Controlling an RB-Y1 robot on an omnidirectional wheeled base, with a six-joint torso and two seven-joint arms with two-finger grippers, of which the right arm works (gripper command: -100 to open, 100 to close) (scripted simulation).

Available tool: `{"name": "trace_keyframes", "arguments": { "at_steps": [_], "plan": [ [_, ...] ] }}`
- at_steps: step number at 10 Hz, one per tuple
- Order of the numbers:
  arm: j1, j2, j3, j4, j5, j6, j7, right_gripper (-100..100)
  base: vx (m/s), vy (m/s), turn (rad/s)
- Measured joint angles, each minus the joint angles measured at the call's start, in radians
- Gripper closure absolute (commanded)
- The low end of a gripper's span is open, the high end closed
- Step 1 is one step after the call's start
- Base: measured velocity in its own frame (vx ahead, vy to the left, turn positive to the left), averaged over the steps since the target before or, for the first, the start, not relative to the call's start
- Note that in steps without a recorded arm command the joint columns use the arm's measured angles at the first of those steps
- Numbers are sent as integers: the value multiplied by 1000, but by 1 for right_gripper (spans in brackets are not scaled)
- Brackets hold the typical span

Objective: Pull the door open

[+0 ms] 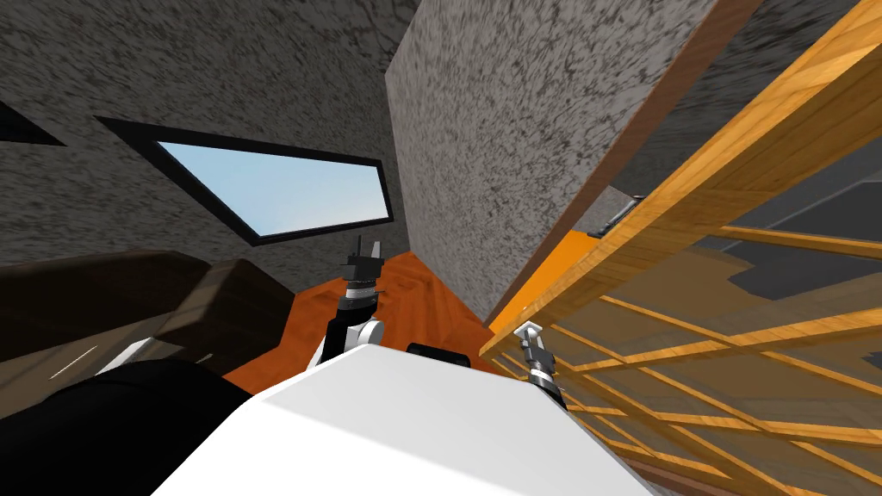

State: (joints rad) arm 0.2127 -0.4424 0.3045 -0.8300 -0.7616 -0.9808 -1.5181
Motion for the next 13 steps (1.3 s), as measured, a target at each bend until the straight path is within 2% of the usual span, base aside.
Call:
{"name": "trace_keyframes", "arguments": {
  "at_steps": [2, 5, 10, 11, 13],
  "plan": [
    [8, -4, 19, -4, 10, -3, -9, 100, -128, -4, 34],
    [12, -20, 52, -6, 31, -26, -29, 100, -191, -34, 51],
    [48, -53, 120, -46, 71, -61, -60, 100, -193, -35, 46],
    [52, -51, 124, -47, 73, -59, -60, 100, -156, 1, 124],
    [54, -64, 138, -36, 80, -81, -76, 100, -231, -33, 124]
  ]
}}
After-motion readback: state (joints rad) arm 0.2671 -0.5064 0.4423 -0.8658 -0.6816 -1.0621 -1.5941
